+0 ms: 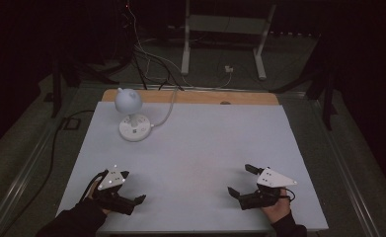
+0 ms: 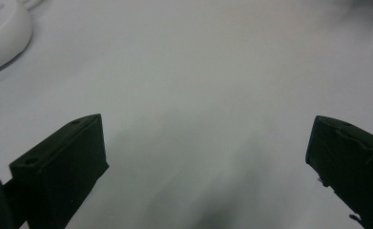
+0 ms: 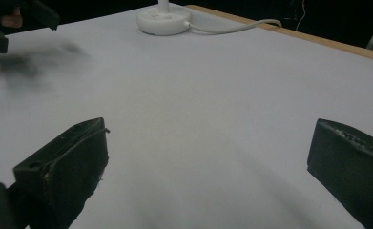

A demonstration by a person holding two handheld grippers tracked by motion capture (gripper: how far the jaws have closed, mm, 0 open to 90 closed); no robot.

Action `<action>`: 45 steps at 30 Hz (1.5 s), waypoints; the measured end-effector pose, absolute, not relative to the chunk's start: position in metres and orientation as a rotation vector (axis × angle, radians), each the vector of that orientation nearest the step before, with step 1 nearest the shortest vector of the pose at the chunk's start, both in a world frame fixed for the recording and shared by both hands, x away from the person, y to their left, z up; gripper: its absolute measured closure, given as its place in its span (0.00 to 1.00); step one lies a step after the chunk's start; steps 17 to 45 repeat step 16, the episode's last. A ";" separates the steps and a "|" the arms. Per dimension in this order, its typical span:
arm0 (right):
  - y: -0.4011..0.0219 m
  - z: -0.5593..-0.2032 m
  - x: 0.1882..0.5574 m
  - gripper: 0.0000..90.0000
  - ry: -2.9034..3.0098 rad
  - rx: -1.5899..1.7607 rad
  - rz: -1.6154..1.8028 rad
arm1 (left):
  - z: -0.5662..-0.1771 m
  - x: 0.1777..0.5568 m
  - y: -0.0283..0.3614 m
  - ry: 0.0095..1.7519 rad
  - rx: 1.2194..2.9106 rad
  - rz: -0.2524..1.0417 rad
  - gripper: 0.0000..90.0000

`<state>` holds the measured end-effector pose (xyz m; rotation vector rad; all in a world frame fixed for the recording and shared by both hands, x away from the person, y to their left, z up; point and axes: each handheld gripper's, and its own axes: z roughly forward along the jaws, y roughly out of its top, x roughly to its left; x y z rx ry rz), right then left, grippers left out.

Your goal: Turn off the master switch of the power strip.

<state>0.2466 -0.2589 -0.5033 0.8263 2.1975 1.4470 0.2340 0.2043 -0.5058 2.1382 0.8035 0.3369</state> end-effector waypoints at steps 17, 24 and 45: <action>-0.259 -0.504 0.247 0.00 2.210 0.822 1.443 | -0.518 0.235 0.222 0.830 2.067 0.378 0.01; -0.259 -0.504 0.247 0.00 2.210 0.822 1.443 | -0.518 0.235 0.222 0.830 2.067 0.378 0.01; -0.259 -0.504 0.247 0.00 2.210 0.822 1.443 | -0.518 0.235 0.222 0.830 2.067 0.378 0.01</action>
